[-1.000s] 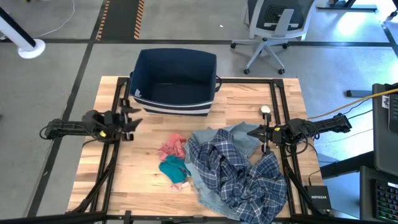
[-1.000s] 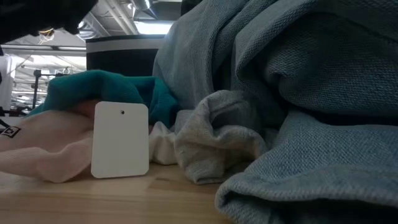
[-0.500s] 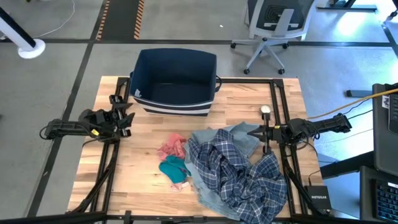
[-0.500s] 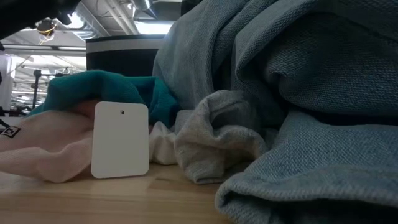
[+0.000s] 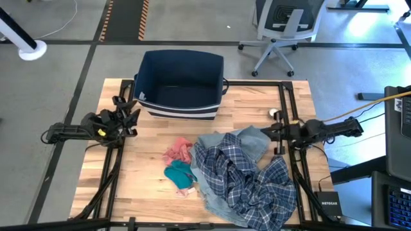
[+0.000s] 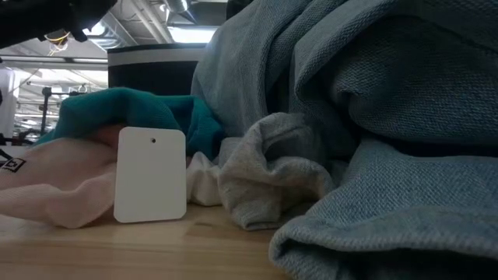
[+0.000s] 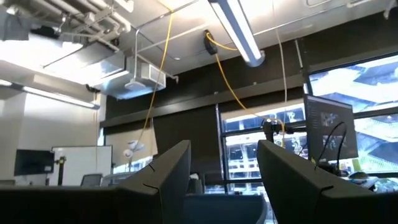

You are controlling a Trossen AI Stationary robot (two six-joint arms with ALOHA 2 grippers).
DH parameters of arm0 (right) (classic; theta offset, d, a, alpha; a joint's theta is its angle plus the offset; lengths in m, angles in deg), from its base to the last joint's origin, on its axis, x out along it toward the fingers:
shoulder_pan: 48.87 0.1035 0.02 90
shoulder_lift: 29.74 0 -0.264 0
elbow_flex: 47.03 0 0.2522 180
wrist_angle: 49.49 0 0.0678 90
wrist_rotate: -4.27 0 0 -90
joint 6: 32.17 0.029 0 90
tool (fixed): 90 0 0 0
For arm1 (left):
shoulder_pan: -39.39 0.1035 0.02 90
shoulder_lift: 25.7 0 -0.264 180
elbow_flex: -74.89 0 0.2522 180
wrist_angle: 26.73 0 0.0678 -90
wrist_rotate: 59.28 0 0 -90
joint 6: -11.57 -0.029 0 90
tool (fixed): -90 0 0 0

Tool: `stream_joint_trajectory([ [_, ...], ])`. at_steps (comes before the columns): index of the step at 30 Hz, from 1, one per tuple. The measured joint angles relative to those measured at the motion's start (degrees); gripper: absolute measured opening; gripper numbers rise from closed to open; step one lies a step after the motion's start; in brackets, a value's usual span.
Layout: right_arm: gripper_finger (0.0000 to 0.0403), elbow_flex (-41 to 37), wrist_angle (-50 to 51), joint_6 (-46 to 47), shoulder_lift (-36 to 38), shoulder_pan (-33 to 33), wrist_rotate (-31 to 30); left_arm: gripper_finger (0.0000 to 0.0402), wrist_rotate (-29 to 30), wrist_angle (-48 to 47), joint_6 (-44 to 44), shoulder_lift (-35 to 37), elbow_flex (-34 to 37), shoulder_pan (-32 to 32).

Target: Sort clothes

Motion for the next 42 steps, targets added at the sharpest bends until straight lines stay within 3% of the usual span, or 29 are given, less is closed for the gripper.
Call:
stream_joint_trajectory([
  [4,0.0017,6.75,-0.88,-6.25,-0.76,0.00,0.30,0.0180,-0.06,-0.07,0.91,0.00,0.00,0.00],
  [8,0.0017,15.37,4.26,-8.22,-7.07,0.00,0.30,0.0180,-2.33,-2.63,1.26,-0.02,0.00,-0.02],
  [20,0.0017,50.48,33.17,-9.58,-46.05,2.29,0.22,0.0180,-3.19,-3.37,3.21,-0.02,0.00,-0.04],
  [25,0.0017,67.38,50.32,-10.74,-58.82,9.32,-9.62,0.0180,-3.19,-3.72,3.93,-0.02,0.00,-0.04],
  [29,0.0017,78.02,65.16,-5.84,-65.92,15.37,-19.12,0.0180,-3.20,-3.94,3.58,-0.02,0.00,-0.04],
  [33,0.0017,83.11,74.51,2.34,-70.13,19.64,-22.35,0.0180,-3.21,-3.65,2.96,-0.02,0.00,-0.04],
  [42,0.0017,83.19,88.72,20.59,-73.20,26.25,-24.53,0.0180,-3.20,-2.24,1.62,-0.02,0.00,0.00],
])
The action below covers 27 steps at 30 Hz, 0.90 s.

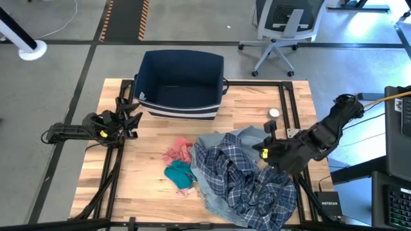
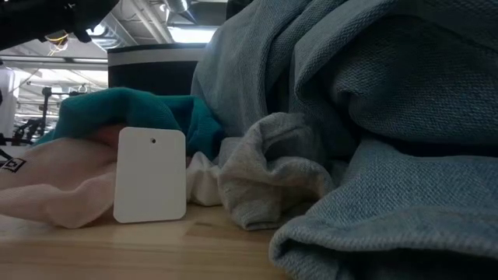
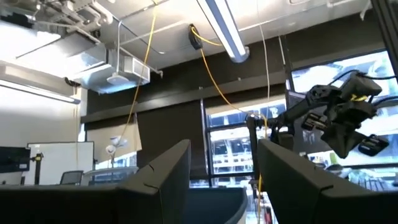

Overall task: Sort clothes
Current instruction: Put the blue checkered polo into the blue laundry organizer

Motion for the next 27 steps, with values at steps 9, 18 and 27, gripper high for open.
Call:
stream_joint_trajectory([
  [9,0.0017,-0.02,7.22,12.89,-0.09,2.43,-0.41,0.0180,-0.01,1.06,-1.75,0.00,0.00,0.00],
  [18,0.0017,-6.16,7.63,17.25,-0.05,2.27,3.58,0.0180,-0.01,1.07,-0.53,0.01,0.00,-0.02],
  [27,0.0078,-8.55,5.17,19.98,-0.07,2.27,3.36,0.0180,-0.01,1.06,-0.45,0.02,0.00,-0.07],
])
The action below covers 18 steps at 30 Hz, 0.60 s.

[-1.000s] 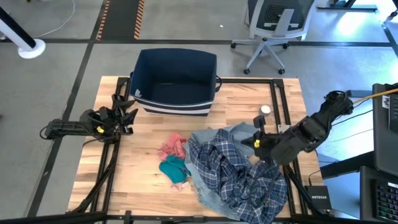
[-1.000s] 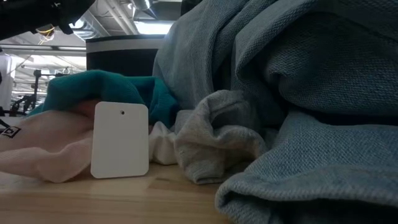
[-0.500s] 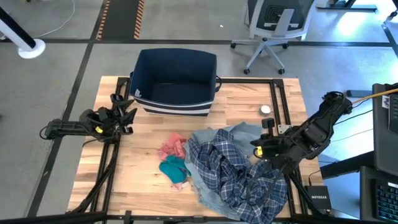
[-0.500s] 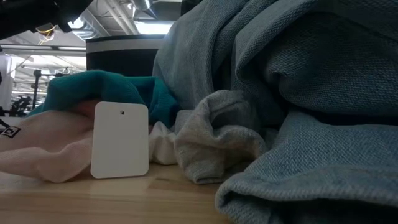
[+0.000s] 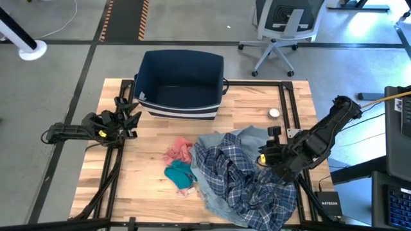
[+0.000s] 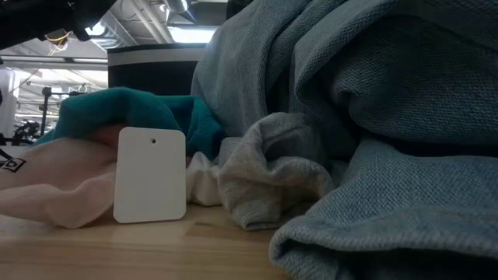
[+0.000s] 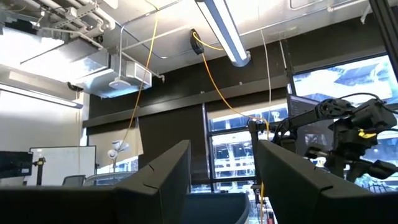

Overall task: Sort clothes
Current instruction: Put the blue checkered polo into the blue laundry organizer

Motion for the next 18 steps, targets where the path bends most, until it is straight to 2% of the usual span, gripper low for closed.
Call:
stream_joint_trajectory([
  [5,0.0169,0.59,-0.51,1.42,0.09,0.00,1.84,0.0180,0.00,0.04,-0.55,-0.01,0.00,0.02],
  [11,0.0276,0.59,1.17,2.62,0.09,-0.02,0.54,0.0180,0.00,0.02,-1.64,-0.01,0.00,0.02],
  [14,0.0311,0.59,1.94,2.62,0.09,-0.02,1.12,0.0180,0.00,0.07,-1.90,0.00,0.00,0.02],
  [18,0.0331,0.59,3.81,3.16,0.09,-0.02,2.18,0.0180,0.00,0.07,-2.95,0.00,0.00,0.02],
])
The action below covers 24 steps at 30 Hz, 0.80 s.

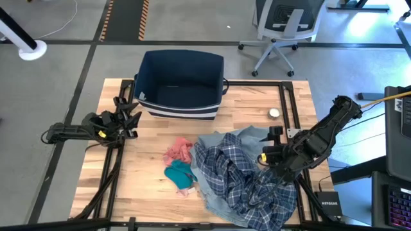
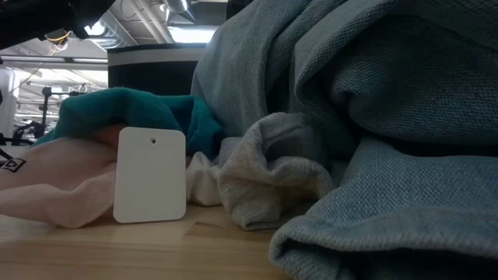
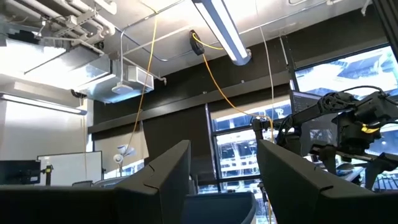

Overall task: Sort clothes
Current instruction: Put the blue checkered polo into the blue laundry organizer

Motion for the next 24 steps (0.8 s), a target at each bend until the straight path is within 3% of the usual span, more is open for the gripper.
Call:
stream_joint_trajectory([
  [12,0.0313,0.00,9.20,7.48,2.75,0.00,4.44,0.0180,-0.02,0.00,-0.02,0.00,0.00,0.04],
  [24,0.0310,0.04,9.15,9.40,7.13,0.03,-0.18,0.0180,-0.02,-0.04,0.00,0.00,0.00,0.04],
])
